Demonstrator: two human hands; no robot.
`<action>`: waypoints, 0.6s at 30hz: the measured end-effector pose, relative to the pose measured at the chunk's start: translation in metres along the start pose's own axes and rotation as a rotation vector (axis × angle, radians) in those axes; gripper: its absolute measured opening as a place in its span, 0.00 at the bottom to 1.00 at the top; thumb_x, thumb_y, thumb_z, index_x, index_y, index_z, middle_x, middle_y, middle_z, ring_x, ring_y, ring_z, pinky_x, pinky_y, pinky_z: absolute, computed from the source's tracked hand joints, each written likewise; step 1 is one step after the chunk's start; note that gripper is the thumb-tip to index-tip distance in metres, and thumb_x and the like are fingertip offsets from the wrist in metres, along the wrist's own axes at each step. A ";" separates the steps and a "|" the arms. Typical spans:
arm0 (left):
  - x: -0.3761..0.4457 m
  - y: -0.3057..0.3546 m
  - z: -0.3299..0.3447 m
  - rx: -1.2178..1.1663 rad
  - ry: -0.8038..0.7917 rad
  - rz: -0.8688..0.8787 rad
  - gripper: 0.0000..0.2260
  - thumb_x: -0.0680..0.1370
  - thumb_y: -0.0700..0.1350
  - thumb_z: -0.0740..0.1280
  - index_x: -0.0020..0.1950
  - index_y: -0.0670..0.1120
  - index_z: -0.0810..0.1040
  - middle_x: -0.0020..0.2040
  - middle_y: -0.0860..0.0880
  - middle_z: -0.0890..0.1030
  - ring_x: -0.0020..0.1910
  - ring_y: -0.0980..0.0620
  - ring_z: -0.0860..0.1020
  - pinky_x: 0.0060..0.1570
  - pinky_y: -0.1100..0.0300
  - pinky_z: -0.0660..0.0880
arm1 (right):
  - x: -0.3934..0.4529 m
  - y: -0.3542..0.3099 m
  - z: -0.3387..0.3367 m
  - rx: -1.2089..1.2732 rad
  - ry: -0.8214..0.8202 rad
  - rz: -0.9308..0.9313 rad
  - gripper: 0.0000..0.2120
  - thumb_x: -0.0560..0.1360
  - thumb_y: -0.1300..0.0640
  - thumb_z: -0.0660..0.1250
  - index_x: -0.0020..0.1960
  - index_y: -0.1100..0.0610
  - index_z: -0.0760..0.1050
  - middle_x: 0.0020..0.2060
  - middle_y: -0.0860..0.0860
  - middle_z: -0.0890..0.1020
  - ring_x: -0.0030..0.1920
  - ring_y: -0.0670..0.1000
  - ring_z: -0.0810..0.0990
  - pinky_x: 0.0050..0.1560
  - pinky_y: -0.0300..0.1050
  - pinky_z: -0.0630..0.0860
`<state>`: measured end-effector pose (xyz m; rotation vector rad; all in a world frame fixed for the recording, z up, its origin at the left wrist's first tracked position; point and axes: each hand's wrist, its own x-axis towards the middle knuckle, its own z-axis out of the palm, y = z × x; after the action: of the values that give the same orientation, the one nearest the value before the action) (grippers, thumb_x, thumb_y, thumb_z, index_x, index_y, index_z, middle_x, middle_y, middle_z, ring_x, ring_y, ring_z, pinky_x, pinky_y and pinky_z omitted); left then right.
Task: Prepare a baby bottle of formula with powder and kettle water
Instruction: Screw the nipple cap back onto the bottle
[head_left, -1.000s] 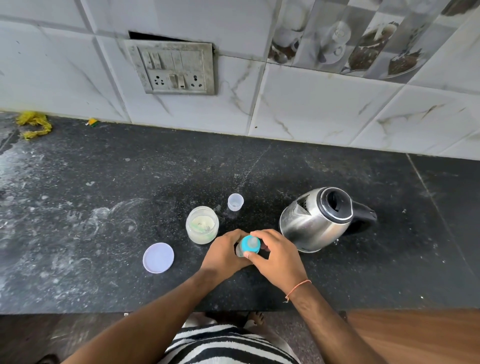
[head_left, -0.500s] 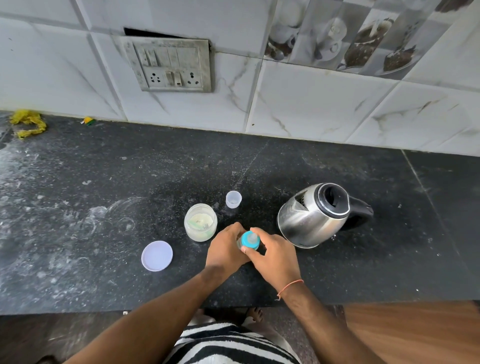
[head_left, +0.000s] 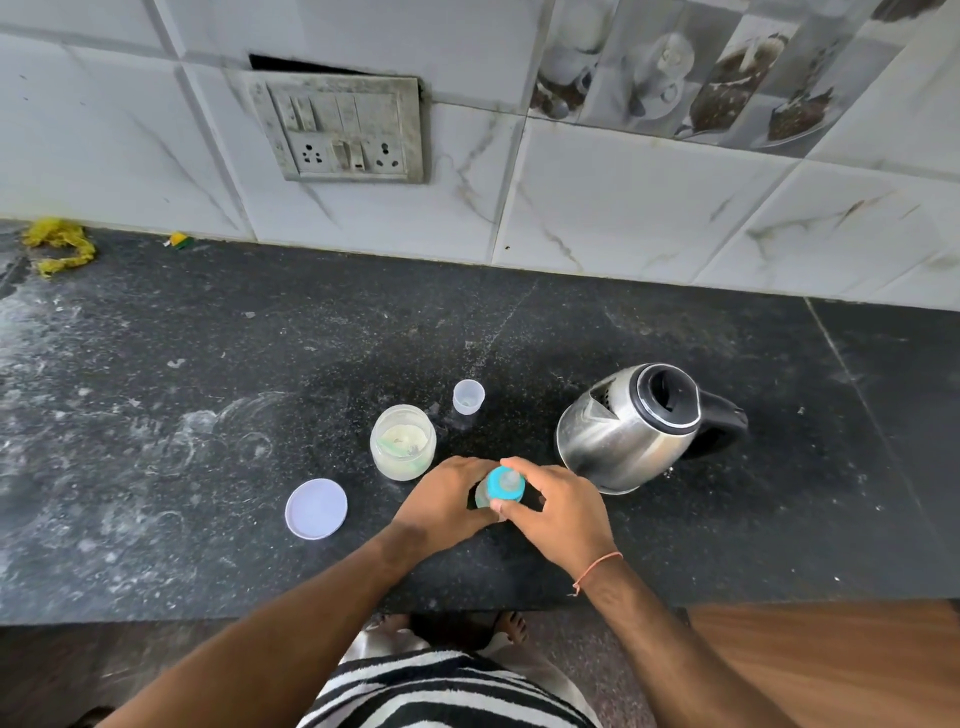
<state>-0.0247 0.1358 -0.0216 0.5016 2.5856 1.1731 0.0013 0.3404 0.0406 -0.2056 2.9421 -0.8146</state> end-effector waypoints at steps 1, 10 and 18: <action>-0.002 0.002 0.003 0.014 0.027 -0.006 0.25 0.77 0.56 0.79 0.73 0.55 0.79 0.66 0.57 0.84 0.64 0.57 0.79 0.66 0.54 0.79 | -0.003 -0.002 0.006 0.019 0.043 0.021 0.28 0.74 0.36 0.75 0.72 0.42 0.81 0.52 0.45 0.87 0.50 0.47 0.83 0.50 0.47 0.82; 0.004 0.006 0.006 -0.074 -0.044 -0.015 0.23 0.77 0.50 0.78 0.71 0.52 0.78 0.63 0.57 0.80 0.61 0.59 0.78 0.64 0.59 0.78 | 0.011 0.007 -0.005 0.082 -0.075 -0.040 0.31 0.70 0.31 0.71 0.71 0.40 0.81 0.60 0.40 0.85 0.60 0.42 0.82 0.59 0.46 0.83; 0.004 0.001 0.008 -0.081 -0.035 -0.047 0.21 0.77 0.52 0.79 0.68 0.54 0.79 0.56 0.62 0.78 0.54 0.60 0.80 0.56 0.62 0.78 | 0.013 0.013 -0.006 0.126 -0.103 -0.066 0.28 0.72 0.38 0.77 0.71 0.40 0.80 0.63 0.38 0.86 0.63 0.40 0.83 0.63 0.46 0.82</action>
<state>-0.0256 0.1433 -0.0262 0.4378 2.4955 1.2364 -0.0134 0.3529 0.0386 -0.3270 2.7909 -0.9634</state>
